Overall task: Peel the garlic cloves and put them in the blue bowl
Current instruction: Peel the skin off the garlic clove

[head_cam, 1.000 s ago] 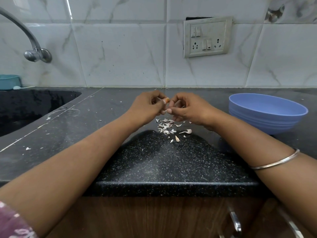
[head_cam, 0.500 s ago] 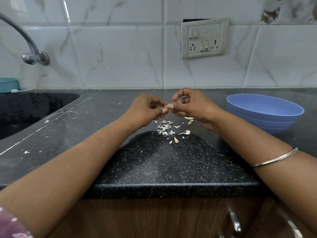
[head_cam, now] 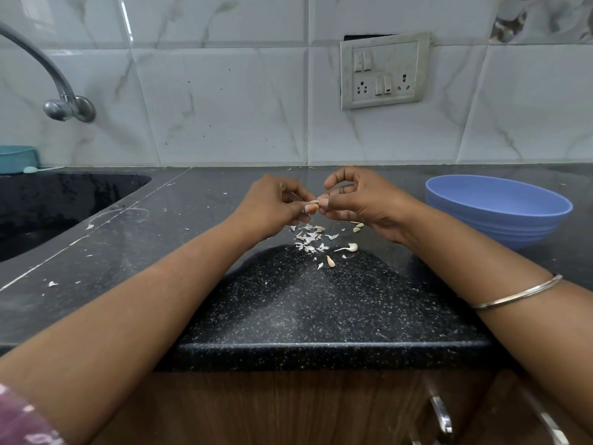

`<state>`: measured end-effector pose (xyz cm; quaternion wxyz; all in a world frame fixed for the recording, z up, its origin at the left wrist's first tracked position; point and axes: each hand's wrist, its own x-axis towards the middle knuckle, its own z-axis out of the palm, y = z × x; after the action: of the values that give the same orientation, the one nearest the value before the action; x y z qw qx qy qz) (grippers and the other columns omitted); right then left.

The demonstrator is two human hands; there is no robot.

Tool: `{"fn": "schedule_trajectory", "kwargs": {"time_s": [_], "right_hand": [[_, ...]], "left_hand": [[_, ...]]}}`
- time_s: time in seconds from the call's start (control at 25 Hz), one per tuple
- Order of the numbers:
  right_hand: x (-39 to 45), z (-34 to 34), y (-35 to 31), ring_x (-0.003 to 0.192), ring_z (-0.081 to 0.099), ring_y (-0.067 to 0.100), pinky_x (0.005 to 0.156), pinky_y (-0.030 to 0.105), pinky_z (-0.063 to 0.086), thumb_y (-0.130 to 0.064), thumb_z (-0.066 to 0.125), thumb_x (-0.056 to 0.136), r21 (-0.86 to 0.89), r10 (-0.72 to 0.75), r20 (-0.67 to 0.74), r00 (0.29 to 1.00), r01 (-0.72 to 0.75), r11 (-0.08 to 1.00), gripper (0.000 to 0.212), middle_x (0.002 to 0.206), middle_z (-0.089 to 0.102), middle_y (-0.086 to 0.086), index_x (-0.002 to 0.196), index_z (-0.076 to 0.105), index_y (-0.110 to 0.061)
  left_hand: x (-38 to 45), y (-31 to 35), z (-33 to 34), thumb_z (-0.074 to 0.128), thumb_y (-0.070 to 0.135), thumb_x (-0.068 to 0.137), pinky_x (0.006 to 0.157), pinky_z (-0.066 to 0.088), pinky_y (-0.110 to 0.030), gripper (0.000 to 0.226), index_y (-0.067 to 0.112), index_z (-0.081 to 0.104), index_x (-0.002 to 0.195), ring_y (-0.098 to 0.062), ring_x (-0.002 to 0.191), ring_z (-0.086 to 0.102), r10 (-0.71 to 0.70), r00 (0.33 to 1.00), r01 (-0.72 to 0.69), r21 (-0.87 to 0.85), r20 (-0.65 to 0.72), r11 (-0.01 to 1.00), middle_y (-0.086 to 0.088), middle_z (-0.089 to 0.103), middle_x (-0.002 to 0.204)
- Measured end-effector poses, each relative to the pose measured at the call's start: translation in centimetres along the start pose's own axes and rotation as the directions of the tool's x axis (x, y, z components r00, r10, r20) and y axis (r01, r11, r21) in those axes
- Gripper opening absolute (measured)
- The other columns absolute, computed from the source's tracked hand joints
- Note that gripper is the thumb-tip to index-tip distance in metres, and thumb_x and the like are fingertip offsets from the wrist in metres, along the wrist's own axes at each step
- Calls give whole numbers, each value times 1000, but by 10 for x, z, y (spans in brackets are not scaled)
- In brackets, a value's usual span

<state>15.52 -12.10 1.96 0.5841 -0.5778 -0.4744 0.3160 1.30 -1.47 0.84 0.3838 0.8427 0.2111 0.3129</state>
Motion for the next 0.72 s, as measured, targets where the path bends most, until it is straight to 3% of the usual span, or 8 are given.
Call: {"fn": "schedule_trajectory", "kwargs": {"time_s": [0.2, 0.36, 0.52, 0.72], "right_hand": [[-1, -1, -2, 73, 67, 18, 70, 25, 58, 4, 68, 80, 28, 18, 3, 1000, -18, 999, 28, 85, 68, 14, 96, 51, -11], [-4, 0, -3, 72, 66, 17, 63, 22, 55, 1, 70, 80, -15, 20, 21, 1000, -20, 1000, 28, 86, 67, 14, 96, 52, -13], [-5, 1, -2, 73, 66, 17, 62, 21, 55, 0, 71, 80, -43, 14, 23, 1000, -13, 999, 26, 90, 67, 17, 95, 53, -12], [-2, 0, -1, 79, 67, 22, 68, 24, 57, 1, 69, 81, -31, -5, 15, 1000, 5, 999, 26, 93, 69, 19, 99, 54, -11]], "left_hand": [[0, 1, -1, 71, 10, 82, 74, 58, -37, 4, 10, 69, 85, -21, 77, 72, 42, 999, -41, 28, -18, 999, -13, 73, 79], [-1, 2, -1, 78, 13, 75, 77, 57, -43, 14, 16, 64, 73, -22, 77, 70, 103, 994, -100, 112, -30, 989, -7, 73, 79], [1, 3, 0, 75, 13, 77, 79, 55, -37, 18, 21, 60, 72, -15, 77, 67, 153, 988, -146, 227, -12, 963, -1, 71, 80], [1, 5, 0, 73, 16, 78, 58, 43, -16, 10, 13, 65, 83, -4, 65, 60, 179, 983, -161, 319, -29, 934, 16, 62, 68]]}}
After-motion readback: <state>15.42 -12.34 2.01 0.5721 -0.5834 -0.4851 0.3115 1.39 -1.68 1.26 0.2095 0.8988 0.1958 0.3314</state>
